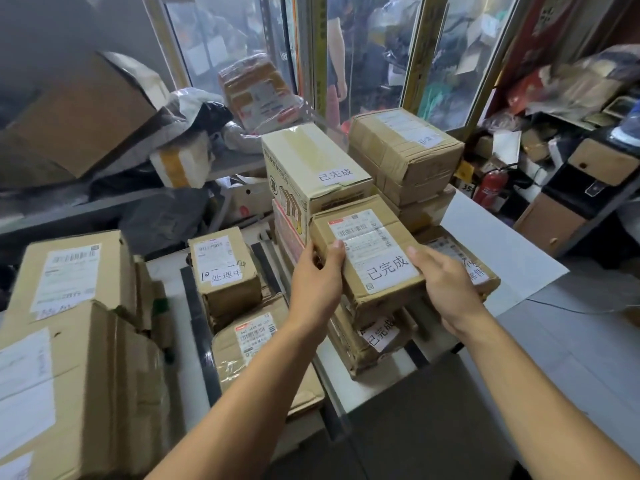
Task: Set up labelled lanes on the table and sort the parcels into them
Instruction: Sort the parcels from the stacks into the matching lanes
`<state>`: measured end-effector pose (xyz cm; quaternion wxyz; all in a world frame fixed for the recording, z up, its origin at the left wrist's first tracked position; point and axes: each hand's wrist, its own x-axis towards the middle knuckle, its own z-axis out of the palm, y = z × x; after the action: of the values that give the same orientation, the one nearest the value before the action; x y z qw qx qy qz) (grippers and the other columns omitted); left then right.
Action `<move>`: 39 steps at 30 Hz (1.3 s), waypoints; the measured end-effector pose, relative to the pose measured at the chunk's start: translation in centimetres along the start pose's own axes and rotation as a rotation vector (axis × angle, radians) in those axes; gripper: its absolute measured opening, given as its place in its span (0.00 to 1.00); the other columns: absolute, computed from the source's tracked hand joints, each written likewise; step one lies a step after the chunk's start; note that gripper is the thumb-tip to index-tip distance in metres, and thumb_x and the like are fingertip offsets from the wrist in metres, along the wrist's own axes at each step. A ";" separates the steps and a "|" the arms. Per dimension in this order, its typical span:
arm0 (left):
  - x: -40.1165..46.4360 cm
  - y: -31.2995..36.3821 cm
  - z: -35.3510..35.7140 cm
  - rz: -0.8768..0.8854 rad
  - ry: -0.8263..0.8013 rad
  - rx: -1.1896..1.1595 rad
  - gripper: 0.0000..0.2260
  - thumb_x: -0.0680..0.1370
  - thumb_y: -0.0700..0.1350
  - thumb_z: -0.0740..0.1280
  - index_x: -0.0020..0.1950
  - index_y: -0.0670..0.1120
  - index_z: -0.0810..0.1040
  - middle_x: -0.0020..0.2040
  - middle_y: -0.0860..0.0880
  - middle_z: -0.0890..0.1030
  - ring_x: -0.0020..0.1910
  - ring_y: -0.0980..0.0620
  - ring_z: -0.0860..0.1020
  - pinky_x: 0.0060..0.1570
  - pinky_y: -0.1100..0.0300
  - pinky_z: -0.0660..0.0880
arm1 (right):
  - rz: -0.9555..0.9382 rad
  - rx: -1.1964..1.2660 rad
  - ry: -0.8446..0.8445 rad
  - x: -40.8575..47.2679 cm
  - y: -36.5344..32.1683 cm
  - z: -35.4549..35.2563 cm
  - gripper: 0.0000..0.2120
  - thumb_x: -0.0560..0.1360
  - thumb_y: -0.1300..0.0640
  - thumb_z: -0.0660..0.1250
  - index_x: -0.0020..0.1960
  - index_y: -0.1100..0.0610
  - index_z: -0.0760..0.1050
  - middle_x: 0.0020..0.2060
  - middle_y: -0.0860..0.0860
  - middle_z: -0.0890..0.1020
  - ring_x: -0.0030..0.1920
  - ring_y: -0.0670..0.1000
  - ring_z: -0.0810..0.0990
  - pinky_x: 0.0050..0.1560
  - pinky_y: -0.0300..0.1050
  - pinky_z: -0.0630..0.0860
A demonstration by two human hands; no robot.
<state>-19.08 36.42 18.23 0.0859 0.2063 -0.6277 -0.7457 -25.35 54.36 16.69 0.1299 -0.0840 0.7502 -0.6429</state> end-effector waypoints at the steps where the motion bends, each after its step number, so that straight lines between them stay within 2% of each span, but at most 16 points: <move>1: 0.1 0.0 0.1 -0.002 -0.002 -0.006 0.18 0.82 0.53 0.63 0.71 0.52 0.72 0.55 0.53 0.84 0.47 0.57 0.85 0.39 0.67 0.79 | 0.008 0.000 -0.001 0.1 -0.1 0.0 0.12 0.79 0.44 0.62 0.53 0.40 0.84 0.50 0.45 0.87 0.52 0.44 0.85 0.45 0.32 0.79; 5: 0.2 -0.6 0.0 -0.001 -0.027 -0.004 0.20 0.81 0.54 0.63 0.72 0.53 0.68 0.57 0.53 0.84 0.50 0.56 0.85 0.41 0.64 0.80 | 0.018 -0.011 -0.033 0.2 0.3 -0.5 0.13 0.79 0.42 0.62 0.57 0.42 0.83 0.53 0.45 0.86 0.55 0.45 0.84 0.49 0.36 0.80; 8: 0.2 -1.2 -0.3 0.009 -0.026 -0.004 0.21 0.81 0.54 0.65 0.73 0.53 0.67 0.58 0.53 0.83 0.51 0.56 0.84 0.43 0.63 0.81 | 0.018 -0.001 -0.035 0.2 0.6 -0.7 0.32 0.72 0.35 0.66 0.70 0.50 0.75 0.63 0.48 0.82 0.64 0.49 0.79 0.65 0.50 0.76; 11: 0.1 -1.5 -0.7 0.027 -0.019 0.010 0.21 0.80 0.54 0.65 0.73 0.54 0.66 0.59 0.54 0.82 0.51 0.58 0.84 0.44 0.64 0.80 | 0.008 -0.027 -0.005 0.0 0.6 -0.6 0.42 0.67 0.32 0.67 0.75 0.51 0.70 0.67 0.48 0.78 0.68 0.49 0.76 0.69 0.52 0.73; 14: 0.0 -1.6 -1.2 0.037 -0.002 0.036 0.21 0.80 0.52 0.65 0.73 0.54 0.66 0.60 0.54 0.81 0.53 0.58 0.83 0.46 0.64 0.80 | 0.007 -0.042 0.016 -0.2 0.6 -0.4 0.42 0.65 0.31 0.68 0.74 0.49 0.70 0.66 0.47 0.79 0.66 0.47 0.77 0.67 0.51 0.75; 20: -0.5 -1.4 -1.9 0.039 -0.023 0.068 0.23 0.81 0.50 0.65 0.75 0.53 0.64 0.59 0.56 0.81 0.50 0.64 0.82 0.39 0.73 0.76 | -0.035 -0.087 0.043 -0.7 0.2 0.1 0.40 0.66 0.30 0.67 0.73 0.47 0.71 0.61 0.42 0.81 0.63 0.44 0.78 0.61 0.46 0.78; 24: -1.4 -1.0 -2.1 0.045 -0.017 0.091 0.20 0.81 0.50 0.65 0.72 0.55 0.65 0.52 0.66 0.77 0.45 0.74 0.78 0.35 0.78 0.72 | -0.078 -0.181 0.084 -1.3 -0.4 0.3 0.38 0.70 0.32 0.65 0.75 0.47 0.68 0.62 0.38 0.77 0.65 0.44 0.75 0.55 0.38 0.76; 26: -1.8 -0.8 -2.4 0.053 0.001 0.128 0.20 0.81 0.50 0.66 0.71 0.58 0.65 0.47 0.70 0.77 0.42 0.80 0.75 0.34 0.80 0.70 | -0.110 -0.246 0.123 -1.7 -0.8 0.4 0.32 0.75 0.37 0.65 0.76 0.49 0.67 0.65 0.41 0.75 0.68 0.46 0.73 0.53 0.34 0.72; 28: -2.2 -0.3 -2.6 0.076 0.024 0.197 0.19 0.81 0.51 0.66 0.68 0.62 0.62 0.44 0.76 0.77 0.43 0.83 0.72 0.37 0.80 0.71 | -0.169 -0.360 0.183 -2.1 -1.6 0.7 0.27 0.79 0.43 0.66 0.76 0.50 0.67 0.68 0.46 0.75 0.68 0.47 0.72 0.54 0.29 0.70; 29: -2.5 0.1 -2.7 0.096 0.042 0.241 0.20 0.81 0.52 0.66 0.68 0.63 0.61 0.47 0.78 0.76 0.46 0.82 0.72 0.43 0.79 0.71 | -0.213 -0.436 0.217 -2.4 -2.1 1.0 0.26 0.80 0.45 0.65 0.76 0.50 0.67 0.69 0.47 0.74 0.68 0.47 0.72 0.56 0.29 0.70; 30: -2.7 0.5 -2.9 0.127 0.065 0.293 0.22 0.80 0.53 0.66 0.71 0.62 0.61 0.56 0.77 0.75 0.53 0.79 0.72 0.52 0.76 0.69 | -0.262 -0.508 0.245 -2.7 -2.6 1.3 0.26 0.80 0.46 0.65 0.76 0.51 0.68 0.70 0.48 0.74 0.69 0.48 0.71 0.59 0.32 0.69; 32: -3.1 1.4 -3.3 0.196 0.112 0.414 0.29 0.79 0.56 0.66 0.78 0.57 0.58 0.74 0.61 0.68 0.69 0.64 0.67 0.64 0.65 0.62 | -0.353 -0.592 0.267 -3.3 -3.7 2.2 0.25 0.81 0.47 0.65 0.75 0.53 0.68 0.72 0.50 0.73 0.71 0.49 0.70 0.64 0.39 0.67; 33: -3.3 1.9 -3.5 0.233 0.134 0.468 0.31 0.79 0.56 0.65 0.79 0.55 0.58 0.77 0.55 0.65 0.73 0.58 0.64 0.67 0.61 0.60 | -0.389 -0.610 0.262 -3.5 -4.3 2.8 0.25 0.81 0.47 0.65 0.75 0.53 0.68 0.72 0.51 0.73 0.72 0.49 0.70 0.65 0.40 0.66; 36: -3.9 3.6 -4.7 0.341 0.152 0.526 0.28 0.80 0.55 0.65 0.78 0.53 0.62 0.75 0.51 0.68 0.73 0.53 0.65 0.72 0.54 0.62 | -0.465 -0.627 0.230 -4.1 -6.0 4.7 0.25 0.80 0.49 0.65 0.75 0.55 0.68 0.72 0.52 0.73 0.72 0.48 0.70 0.67 0.34 0.64; 38: -4.7 4.9 -5.9 0.393 0.159 0.549 0.25 0.80 0.55 0.64 0.76 0.53 0.66 0.73 0.52 0.71 0.70 0.55 0.69 0.70 0.51 0.67 | -0.536 -0.603 0.199 -4.6 -7.3 6.7 0.24 0.81 0.50 0.65 0.75 0.56 0.69 0.71 0.53 0.75 0.70 0.48 0.72 0.66 0.31 0.64; 39: -5.1 5.7 -6.7 0.417 0.171 0.560 0.24 0.80 0.54 0.64 0.75 0.53 0.67 0.71 0.53 0.73 0.68 0.57 0.70 0.68 0.54 0.68 | -0.570 -0.573 0.176 -4.8 -8.0 7.9 0.24 0.81 0.50 0.65 0.74 0.57 0.70 0.69 0.53 0.76 0.69 0.47 0.72 0.66 0.29 0.65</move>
<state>-12.40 31.25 23.91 0.2287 0.1508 -0.8269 -0.4911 -18.69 47.10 23.86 -0.1464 -0.2659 0.8538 -0.4230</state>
